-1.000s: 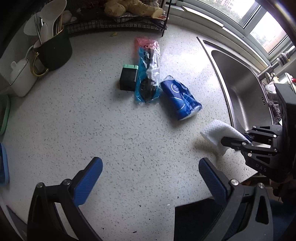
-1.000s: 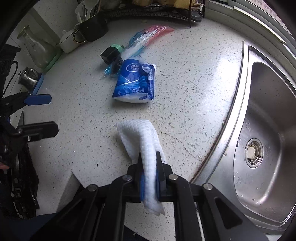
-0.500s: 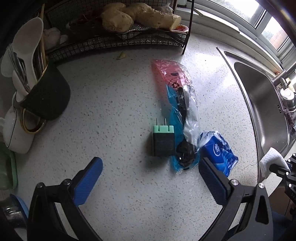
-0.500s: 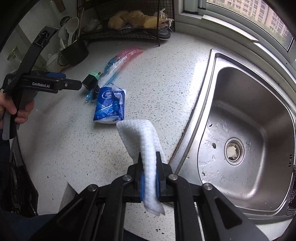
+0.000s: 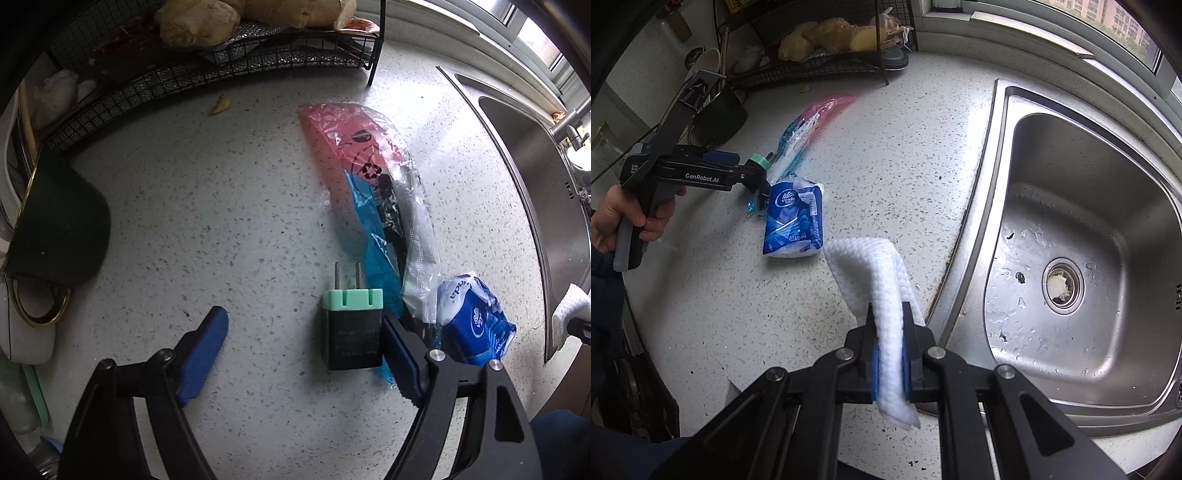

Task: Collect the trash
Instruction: 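Grasp the black-and-green plug adapter with the left gripper and lift it, then carry the adapter and wipe down over the red bin with both grippers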

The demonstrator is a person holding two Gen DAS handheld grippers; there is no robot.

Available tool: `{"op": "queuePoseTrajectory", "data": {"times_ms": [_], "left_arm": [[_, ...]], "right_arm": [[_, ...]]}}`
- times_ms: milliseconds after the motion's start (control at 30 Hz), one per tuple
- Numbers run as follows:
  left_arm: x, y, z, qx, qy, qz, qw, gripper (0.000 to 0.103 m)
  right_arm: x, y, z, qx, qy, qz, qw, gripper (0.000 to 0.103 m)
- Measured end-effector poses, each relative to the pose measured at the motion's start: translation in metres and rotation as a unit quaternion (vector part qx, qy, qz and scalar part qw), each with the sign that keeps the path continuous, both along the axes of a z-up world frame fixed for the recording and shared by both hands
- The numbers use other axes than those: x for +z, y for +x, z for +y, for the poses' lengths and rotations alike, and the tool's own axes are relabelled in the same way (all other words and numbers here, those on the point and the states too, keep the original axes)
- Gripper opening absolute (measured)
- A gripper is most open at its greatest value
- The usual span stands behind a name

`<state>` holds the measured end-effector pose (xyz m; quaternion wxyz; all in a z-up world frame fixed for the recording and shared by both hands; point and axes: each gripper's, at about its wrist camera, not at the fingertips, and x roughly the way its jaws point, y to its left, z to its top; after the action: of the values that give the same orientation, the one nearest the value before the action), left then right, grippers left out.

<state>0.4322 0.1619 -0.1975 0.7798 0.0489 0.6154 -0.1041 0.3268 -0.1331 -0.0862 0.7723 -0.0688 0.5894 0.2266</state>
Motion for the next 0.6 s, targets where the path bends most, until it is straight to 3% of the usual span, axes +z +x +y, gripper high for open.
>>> {"op": "queuePoseTrajectory", "data": {"times_ms": [167, 233, 333, 600], "left_arm": [[-0.002, 0.001, -0.005, -0.008, -0.016, 0.001, 0.9998, 0.062], [0.000, -0.003, -0.007, -0.013, -0.022, 0.001, 0.9997, 0.052], [0.003, -0.009, -0.009, -0.012, -0.035, -0.001, 0.9993, 0.029], [0.018, -0.045, -0.013, -0.010, -0.024, -0.011, 0.9996, 0.027]], "right_arm": [[-0.002, 0.002, -0.003, -0.004, -0.002, 0.006, 1.000, 0.008], [-0.003, 0.002, -0.005, -0.007, 0.001, 0.011, 1.000, 0.008], [-0.005, 0.002, -0.008, -0.013, 0.004, 0.015, 1.000, 0.008], [0.000, 0.000, -0.010, -0.003, 0.018, 0.007, 1.000, 0.008]]}}
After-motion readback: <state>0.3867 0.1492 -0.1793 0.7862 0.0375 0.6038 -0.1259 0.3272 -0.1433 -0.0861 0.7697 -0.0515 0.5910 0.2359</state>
